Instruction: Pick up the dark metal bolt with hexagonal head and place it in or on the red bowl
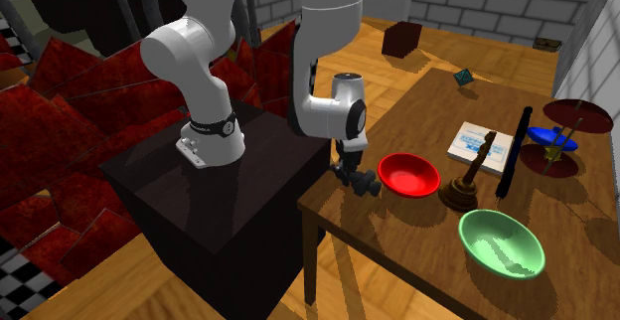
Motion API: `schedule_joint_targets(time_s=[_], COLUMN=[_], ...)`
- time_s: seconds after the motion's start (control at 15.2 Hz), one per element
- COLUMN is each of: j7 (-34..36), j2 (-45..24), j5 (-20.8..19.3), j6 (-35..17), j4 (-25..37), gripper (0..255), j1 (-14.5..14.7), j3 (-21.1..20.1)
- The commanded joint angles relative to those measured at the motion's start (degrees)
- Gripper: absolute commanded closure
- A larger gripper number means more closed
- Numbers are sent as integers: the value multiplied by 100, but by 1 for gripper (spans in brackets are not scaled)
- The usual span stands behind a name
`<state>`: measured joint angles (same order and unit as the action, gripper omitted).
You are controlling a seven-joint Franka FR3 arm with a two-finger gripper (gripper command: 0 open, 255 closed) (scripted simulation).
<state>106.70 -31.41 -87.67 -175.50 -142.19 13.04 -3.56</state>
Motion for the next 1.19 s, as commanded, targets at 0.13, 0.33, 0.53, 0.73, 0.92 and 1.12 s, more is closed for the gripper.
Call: schedule_joint_targets(time_s=[0.13,0.33,0.53,0.73,0.92,1.12], j7=[-589,-1182,-1765,-2354,-2959,-3606], j2=[283,614,946,1280,1621,1974], j5=[593,1187,1790,2426,3113,3885], j6=[187,277,386,498,611,722], j4=[-260,-512,-747,-967,-1172,-1363], gripper=[255,255,255,255,255,255], j1=[-113,-317,-578,-870,-1189,-1518], j3=[-104,-331,-634,-988,-1395,-1844])
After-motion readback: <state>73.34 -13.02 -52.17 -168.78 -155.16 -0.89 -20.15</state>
